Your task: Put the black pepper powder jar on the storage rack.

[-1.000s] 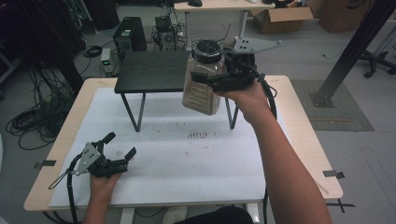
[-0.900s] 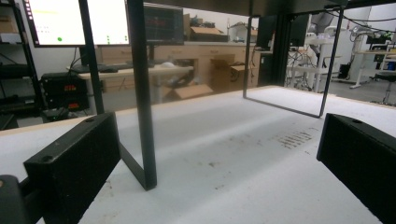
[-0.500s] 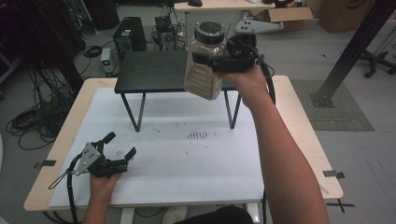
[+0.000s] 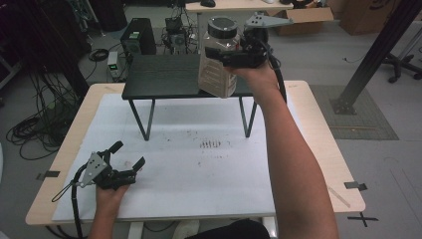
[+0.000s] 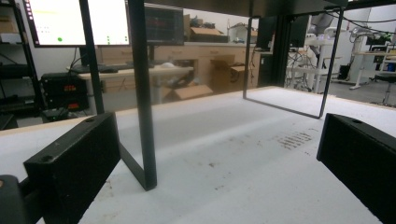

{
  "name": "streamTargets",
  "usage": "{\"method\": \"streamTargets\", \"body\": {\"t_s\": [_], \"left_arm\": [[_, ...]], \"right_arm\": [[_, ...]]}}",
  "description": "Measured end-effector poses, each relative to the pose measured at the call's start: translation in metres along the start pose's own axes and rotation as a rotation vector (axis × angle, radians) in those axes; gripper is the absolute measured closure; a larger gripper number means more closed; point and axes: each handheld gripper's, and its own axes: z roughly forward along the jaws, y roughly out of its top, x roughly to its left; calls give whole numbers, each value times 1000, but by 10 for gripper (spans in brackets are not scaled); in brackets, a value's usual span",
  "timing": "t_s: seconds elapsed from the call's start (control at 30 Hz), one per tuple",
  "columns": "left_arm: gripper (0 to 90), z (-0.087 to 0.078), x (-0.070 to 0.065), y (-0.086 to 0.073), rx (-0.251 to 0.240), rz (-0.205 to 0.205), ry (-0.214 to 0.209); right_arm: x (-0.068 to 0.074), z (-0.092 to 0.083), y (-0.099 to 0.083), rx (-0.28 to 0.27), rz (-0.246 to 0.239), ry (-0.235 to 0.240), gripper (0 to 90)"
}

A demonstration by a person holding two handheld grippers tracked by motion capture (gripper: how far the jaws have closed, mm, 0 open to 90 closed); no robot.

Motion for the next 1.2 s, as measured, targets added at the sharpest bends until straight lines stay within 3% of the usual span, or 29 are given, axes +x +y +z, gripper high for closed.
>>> {"method": "streamTargets", "body": {"t_s": [0.5, 1.2], "left_arm": [[2, 0, 0, 0, 1, 4, 0], [2, 0, 0, 0, 2, 0, 0]], "right_arm": [[-17, 23, -4, 21, 4, -61, 226], [-18, 26, -6, 16, 10, -58, 209]]}}
